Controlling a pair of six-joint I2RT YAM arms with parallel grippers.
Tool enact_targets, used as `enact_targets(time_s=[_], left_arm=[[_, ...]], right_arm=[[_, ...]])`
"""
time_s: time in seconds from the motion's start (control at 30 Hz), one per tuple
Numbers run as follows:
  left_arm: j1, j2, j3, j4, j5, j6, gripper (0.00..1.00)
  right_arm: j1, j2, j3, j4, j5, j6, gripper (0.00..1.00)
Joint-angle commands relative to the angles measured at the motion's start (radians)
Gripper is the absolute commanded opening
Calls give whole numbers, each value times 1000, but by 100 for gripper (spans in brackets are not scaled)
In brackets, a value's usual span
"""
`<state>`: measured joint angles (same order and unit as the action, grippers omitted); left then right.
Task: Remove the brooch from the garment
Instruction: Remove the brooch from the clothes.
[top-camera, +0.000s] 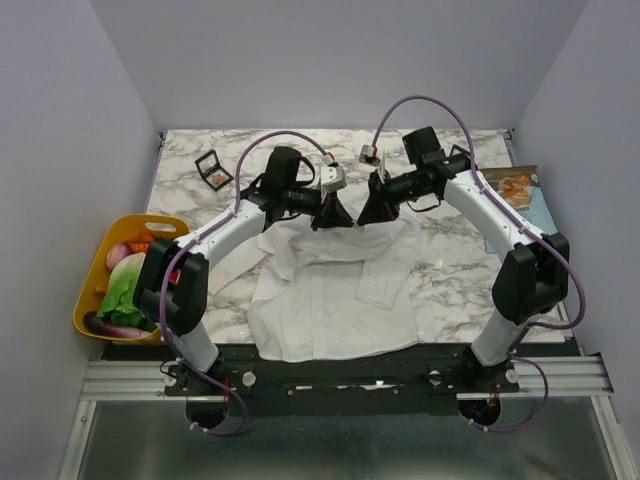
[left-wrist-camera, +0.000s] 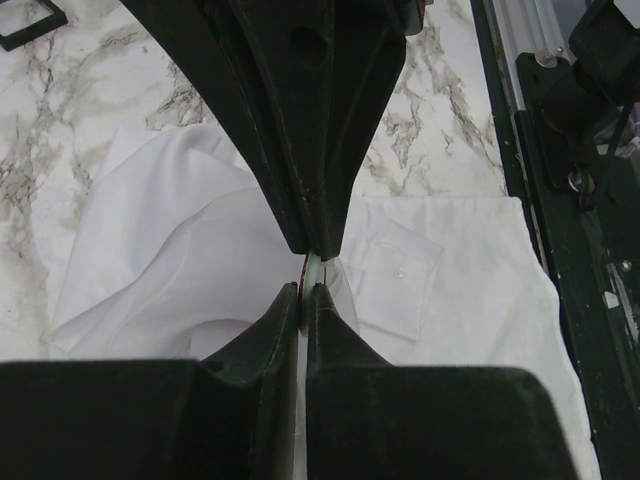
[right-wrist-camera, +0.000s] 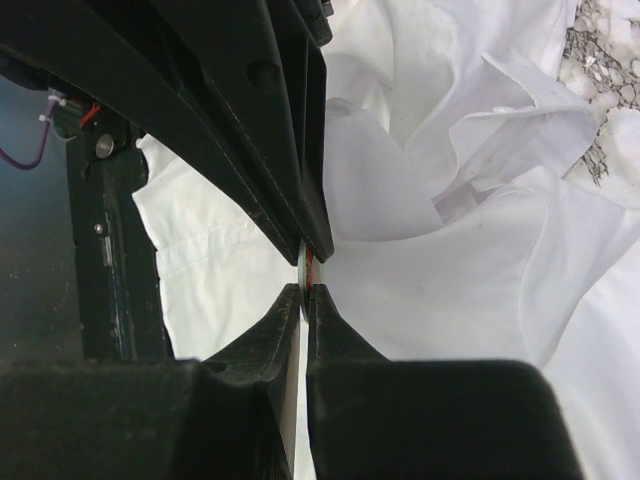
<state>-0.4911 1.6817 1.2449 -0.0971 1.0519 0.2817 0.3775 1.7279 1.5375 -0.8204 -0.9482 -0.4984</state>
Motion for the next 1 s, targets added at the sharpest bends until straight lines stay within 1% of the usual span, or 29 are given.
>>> enact_targets(time_s=[0.0, 0.1, 0.2, 0.23, 0.27, 0.3, 0.33, 0.37, 0.43, 0.47, 0.5, 0.53, 0.57, 0.6, 0.67, 0.7, 0.83, 0.97], left_arm=[[0, 12, -10, 39, 33, -19, 0], [-1, 13, -15, 39, 37, -19, 0], [-4, 4, -48, 92, 39, -59, 0], [-3, 1, -68, 155, 36, -140, 0], [-3, -14, -120, 278, 30, -185, 0], [-1, -23, -149, 353, 27, -241, 0], [-1, -28, -180, 434, 22, -298, 0], [3, -39, -229, 582, 14, -422, 0], [8, -39, -269, 721, -12, -533, 0], [11, -34, -303, 850, -23, -647, 0], [17, -31, -314, 911, -45, -694, 0], [19, -25, -323, 965, -55, -746, 0], [20, -14, -334, 1053, -61, -786, 0], [23, -7, -341, 1097, -70, -852, 0], [25, 9, -360, 1204, -99, -903, 0], [26, 18, -358, 1229, -107, -961, 0], [28, 55, -369, 1350, -150, -1075, 0], [28, 65, -407, 1445, -199, -1101, 0]], right_arm=[[1, 21, -5, 1, 9, -2, 13], [1, 21, -2, 3, 11, 3, 15], [0, 18, 6, 9, 23, 17, 23], [-2, 16, 13, 9, 40, 20, 31], [-2, 12, 15, 9, 49, 20, 35], [-9, -1, 15, 10, 57, 20, 43], [-18, -5, 13, 15, 66, 20, 46], [-26, -11, 10, 24, 66, 21, 48], [-64, -25, 0, 46, 48, 32, 52], [-78, -27, -17, 72, 31, 47, 53], [-109, -27, -25, 82, 13, 53, 53], [-121, -28, -34, 95, -24, 60, 54], [-132, -28, -46, 127, -41, 76, 54], [-143, -31, -77, 147, -55, 87, 54], [-146, -42, -115, 208, -80, 110, 55], [-144, -47, -146, 228, -96, 119, 55], [-144, -91, -200, 311, -153, 159, 57], [-144, -137, -229, 398, -169, 225, 58]])
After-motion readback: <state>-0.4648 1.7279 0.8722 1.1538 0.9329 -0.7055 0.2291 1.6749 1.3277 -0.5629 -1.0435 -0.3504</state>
